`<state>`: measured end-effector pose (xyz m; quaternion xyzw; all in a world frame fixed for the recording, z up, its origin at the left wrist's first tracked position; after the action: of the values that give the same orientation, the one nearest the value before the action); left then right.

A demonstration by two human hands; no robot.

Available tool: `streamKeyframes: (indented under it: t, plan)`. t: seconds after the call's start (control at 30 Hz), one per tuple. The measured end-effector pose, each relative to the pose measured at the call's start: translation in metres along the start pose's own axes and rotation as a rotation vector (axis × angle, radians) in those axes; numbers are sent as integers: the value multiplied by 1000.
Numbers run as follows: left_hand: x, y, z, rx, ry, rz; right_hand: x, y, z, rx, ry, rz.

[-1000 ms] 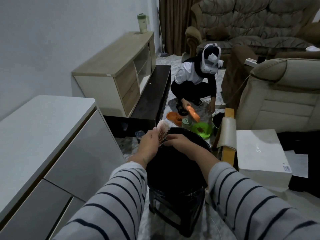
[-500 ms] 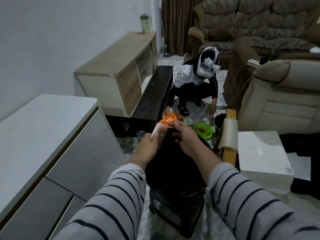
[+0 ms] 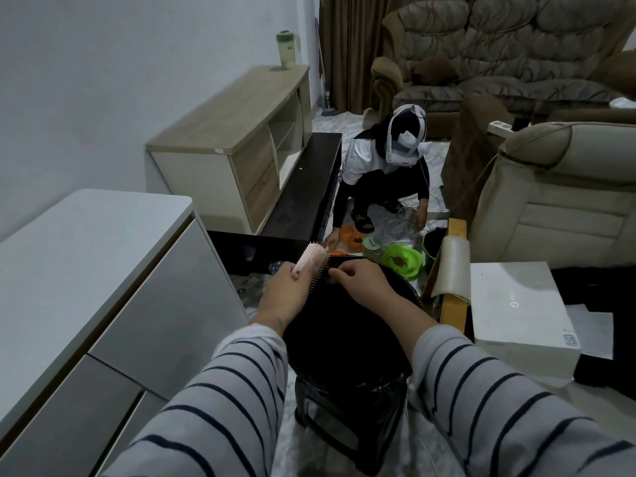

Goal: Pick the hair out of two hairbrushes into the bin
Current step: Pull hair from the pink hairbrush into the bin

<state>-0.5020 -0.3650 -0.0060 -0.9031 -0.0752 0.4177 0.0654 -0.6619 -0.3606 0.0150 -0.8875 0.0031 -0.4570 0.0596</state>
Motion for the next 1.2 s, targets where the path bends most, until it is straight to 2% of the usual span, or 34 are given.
streamKeyframes:
  t: [0.27,0.4,0.67,0.8,0.87,0.97,1.1,1.17,1.2]
  plan:
    - [-1,-3,-8,-56,74,41,-33,-11,7,141,-210,139]
    - [-1,-4,-9,-71,36,24,-53,-23,5,218,-357,225]
    - [-8,-9,-15,-167,-14,9,-70,-37,-6,176,-709,211]
    - [-10,-9,-18,-162,11,24,-69,-39,-7,171,-752,208]
    - [-9,-10,-16,-137,18,16,-66,-35,-6,182,-585,218]
    - [-8,-12,-12,-98,20,7,-57,-24,-9,158,-54,327]
    - [-9,-16,-13,-105,13,15,-36,-9,-15,-34,530,361]
    - [-11,-17,-14,-110,15,22,-31,-3,-15,-41,580,354]
    - [-11,-16,-14,-112,14,23,-29,-1,-16,-42,449,314]
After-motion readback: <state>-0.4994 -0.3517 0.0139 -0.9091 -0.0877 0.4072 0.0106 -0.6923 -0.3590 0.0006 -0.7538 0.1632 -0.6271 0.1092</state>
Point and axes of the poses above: each hand's wrist, its own y-axis towards the middle knuckle, its own z-axis out of the palm, x = y × z, the point moved 4 cm from there along y, towards the middle knuckle, and after that the axes turned 4 degrees about y, right-handed, at the moved point
